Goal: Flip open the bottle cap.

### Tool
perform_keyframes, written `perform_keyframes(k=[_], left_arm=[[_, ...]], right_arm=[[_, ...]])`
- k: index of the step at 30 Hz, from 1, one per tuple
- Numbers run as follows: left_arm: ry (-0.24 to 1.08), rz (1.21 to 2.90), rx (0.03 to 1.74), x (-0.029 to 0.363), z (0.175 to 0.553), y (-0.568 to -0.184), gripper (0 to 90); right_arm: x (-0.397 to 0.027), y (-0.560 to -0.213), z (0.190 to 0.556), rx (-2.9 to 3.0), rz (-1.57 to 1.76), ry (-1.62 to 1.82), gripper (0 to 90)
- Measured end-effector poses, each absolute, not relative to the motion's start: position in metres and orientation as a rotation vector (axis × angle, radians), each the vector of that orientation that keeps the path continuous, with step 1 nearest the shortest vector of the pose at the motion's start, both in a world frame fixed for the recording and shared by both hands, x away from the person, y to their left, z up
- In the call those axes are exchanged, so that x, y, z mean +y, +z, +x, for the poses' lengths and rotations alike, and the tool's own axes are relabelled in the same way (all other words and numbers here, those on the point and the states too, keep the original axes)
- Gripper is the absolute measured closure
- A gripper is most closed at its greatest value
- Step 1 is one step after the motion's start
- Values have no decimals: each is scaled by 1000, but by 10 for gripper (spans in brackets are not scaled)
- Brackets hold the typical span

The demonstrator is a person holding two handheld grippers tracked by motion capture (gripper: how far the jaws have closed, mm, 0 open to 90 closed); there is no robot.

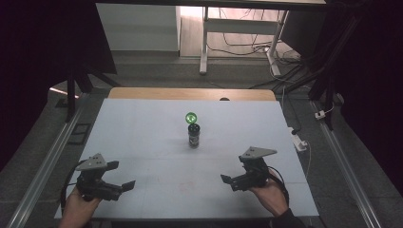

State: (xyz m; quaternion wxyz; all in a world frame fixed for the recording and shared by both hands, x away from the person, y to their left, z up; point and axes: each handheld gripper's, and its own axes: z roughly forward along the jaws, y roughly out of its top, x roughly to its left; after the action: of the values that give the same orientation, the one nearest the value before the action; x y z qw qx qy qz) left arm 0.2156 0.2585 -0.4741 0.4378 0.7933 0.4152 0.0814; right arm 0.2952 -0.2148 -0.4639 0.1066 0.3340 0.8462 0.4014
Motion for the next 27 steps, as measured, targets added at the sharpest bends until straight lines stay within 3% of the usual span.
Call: perform_keyframes(k=[12,27], left_arm=[[247,1941,1114,285,184,-482,0],[290,2001,1223,299,168,-491,0]], right_arm=[[-269,-469,260,2357,1131,1122,0],[-296,-471,242,2322,1238,1107,0]])
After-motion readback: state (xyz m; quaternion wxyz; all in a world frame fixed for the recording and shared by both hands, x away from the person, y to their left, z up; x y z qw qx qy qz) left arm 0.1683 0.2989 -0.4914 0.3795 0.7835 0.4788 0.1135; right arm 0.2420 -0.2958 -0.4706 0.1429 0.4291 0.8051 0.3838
